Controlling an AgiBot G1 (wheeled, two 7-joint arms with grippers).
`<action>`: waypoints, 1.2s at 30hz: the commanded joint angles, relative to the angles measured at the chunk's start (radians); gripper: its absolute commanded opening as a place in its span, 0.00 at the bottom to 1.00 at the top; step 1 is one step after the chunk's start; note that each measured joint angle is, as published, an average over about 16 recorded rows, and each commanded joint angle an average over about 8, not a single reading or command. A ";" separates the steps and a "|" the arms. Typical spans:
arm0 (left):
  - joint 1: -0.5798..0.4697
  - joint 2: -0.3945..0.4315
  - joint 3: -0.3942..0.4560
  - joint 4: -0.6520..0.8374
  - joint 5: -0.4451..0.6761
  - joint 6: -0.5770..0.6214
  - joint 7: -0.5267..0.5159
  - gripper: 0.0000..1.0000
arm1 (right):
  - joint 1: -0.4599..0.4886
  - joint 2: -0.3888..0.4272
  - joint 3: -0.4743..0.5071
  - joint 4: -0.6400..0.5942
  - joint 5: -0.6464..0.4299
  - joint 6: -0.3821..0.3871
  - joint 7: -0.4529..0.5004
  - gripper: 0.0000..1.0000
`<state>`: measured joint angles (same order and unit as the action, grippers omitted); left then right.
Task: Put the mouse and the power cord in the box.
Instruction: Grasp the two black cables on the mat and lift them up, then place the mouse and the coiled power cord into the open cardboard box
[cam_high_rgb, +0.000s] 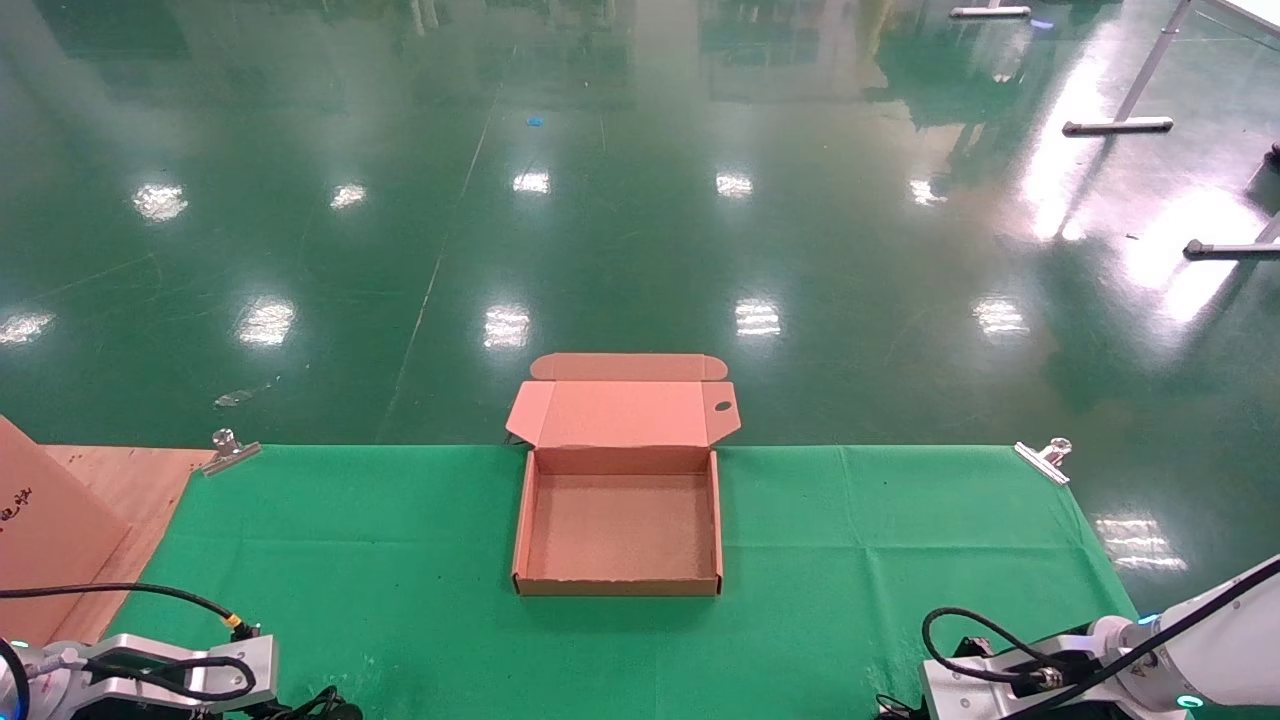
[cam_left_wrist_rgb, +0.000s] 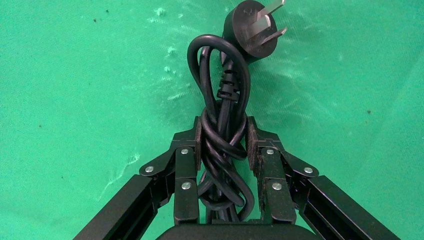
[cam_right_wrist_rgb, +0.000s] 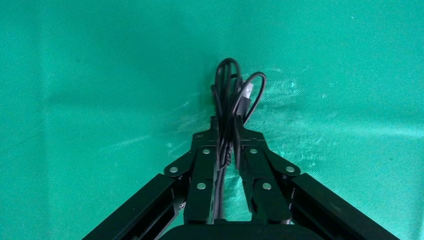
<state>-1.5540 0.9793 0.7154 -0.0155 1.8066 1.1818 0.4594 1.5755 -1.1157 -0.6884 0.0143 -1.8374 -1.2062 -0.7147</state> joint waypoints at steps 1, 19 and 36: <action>-0.002 -0.001 -0.001 0.001 -0.001 0.001 0.003 0.00 | -0.001 -0.002 -0.001 -0.002 -0.001 0.003 -0.001 0.00; -0.231 0.030 0.020 -0.131 0.031 0.153 0.027 0.00 | 0.210 0.049 0.075 0.050 0.110 -0.194 -0.027 0.00; -0.506 0.243 0.038 -0.357 0.075 0.118 -0.009 0.00 | 0.453 -0.132 0.100 0.093 0.143 -0.168 0.088 0.00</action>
<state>-2.0424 1.2171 0.7535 -0.3545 1.8781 1.3004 0.4590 2.0138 -1.2412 -0.5900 0.0999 -1.6966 -1.3686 -0.6343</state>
